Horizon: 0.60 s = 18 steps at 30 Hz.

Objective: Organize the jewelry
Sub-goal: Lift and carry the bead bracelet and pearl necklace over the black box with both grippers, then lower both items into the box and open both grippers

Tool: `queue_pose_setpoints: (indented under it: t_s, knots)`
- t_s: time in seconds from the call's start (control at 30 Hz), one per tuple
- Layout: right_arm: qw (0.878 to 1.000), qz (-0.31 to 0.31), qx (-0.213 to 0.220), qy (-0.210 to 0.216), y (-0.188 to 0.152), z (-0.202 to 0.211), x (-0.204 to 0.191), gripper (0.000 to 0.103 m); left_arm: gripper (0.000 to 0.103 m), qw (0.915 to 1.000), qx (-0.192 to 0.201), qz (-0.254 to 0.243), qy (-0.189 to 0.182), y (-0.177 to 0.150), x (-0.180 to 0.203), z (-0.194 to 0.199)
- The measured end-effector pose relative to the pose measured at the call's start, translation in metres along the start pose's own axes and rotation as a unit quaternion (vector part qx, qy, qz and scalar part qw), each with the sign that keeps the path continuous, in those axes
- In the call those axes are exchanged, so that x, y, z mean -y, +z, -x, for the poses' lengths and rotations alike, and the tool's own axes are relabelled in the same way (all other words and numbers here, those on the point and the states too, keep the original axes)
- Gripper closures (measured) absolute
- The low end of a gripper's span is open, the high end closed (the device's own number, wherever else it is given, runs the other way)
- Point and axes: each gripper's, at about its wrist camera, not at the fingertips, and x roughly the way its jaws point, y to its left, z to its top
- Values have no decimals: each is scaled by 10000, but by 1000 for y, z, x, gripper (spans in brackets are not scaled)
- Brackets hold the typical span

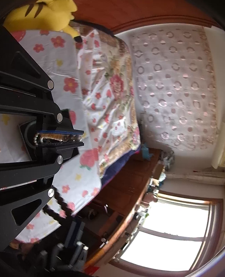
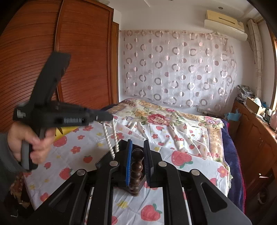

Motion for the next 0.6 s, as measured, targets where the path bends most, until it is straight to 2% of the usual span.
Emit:
queue_pose_setpoints:
  t_s: [0.4,0.6]
  knots:
    - [9989,-237,-341,222,8,-62,9,88,96,9991,-383,67,156,-40,-19,-34]
    - [9978,-149,-631,107,5,-94,2,88,96,9986,-501,105,157,-57,-25,-40]
